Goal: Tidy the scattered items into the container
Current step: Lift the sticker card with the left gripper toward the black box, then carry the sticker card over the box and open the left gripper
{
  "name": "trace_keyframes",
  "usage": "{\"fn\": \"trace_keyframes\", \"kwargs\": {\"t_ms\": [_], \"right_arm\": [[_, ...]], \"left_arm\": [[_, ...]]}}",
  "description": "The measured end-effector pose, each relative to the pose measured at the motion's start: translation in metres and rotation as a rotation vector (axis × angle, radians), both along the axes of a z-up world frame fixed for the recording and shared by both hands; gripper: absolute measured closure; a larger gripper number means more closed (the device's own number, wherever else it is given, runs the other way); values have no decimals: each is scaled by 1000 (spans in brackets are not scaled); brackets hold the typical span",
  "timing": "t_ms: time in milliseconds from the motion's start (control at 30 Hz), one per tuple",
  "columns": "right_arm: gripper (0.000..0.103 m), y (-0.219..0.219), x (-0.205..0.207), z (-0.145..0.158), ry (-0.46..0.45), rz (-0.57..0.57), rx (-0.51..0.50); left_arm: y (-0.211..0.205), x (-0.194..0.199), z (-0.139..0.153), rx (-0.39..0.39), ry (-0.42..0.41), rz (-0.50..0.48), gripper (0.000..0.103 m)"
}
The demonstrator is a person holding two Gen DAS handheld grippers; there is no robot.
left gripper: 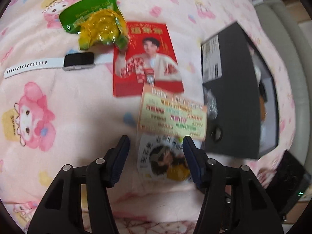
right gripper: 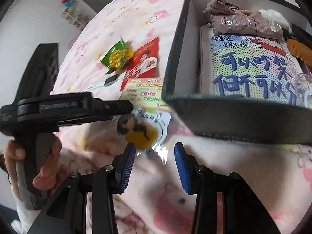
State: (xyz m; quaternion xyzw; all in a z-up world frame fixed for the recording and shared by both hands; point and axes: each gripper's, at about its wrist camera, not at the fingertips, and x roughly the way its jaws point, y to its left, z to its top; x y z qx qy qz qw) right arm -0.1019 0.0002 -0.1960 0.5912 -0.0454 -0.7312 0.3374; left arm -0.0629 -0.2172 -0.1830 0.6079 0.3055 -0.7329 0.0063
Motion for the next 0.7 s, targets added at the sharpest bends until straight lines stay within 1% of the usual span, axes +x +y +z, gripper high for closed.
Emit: {"fn": "trace_keyframes", "kwargs": {"t_ms": [67,100,133,167,200,233,267,300,333,367,400,500,533,633,667,700], "right_arm": [[66,-16,-6,-8,-2,8,8],[65,-23,-7,-11,3,13,18],[66,-25,-7,-9,12,3,30],[66,-24,-6,-6,16,-3,25],[66,-23,-5,1,22,-6,5],[66,-17,-2,10,36,-6,-17],[66,-16,-4,19,53,-5,-26],[66,-12,-3,28,74,1,-31],[66,-7,-2,38,93,4,-40],[66,-3,-2,44,99,3,-51],[66,3,-1,52,102,-1,-73],[67,12,1,68,114,7,-118],[67,28,5,82,129,13,-133],[67,45,12,105,159,20,-187],[67,55,15,112,165,25,-203],[67,58,14,119,176,30,-214]], "left_arm": [[-1,-2,-4,29,-12,-9,56],[1,-3,-7,39,-23,-28,57],[3,-3,-5,21,-23,-41,59],[15,-3,-4,-6,-17,-52,61],[18,0,1,-26,-10,-68,61],[20,3,6,-30,2,-78,63],[21,6,12,-24,22,-87,65],[21,9,19,-5,47,-97,65],[21,12,24,13,64,-95,65],[21,15,31,22,84,-89,68],[22,19,40,26,108,-88,68],[26,42,68,9,163,-78,68],[29,43,76,2,182,-77,68],[44,38,99,-29,241,-73,68],[54,25,101,-46,260,-76,68],[60,22,111,-60,280,-81,68]]}}
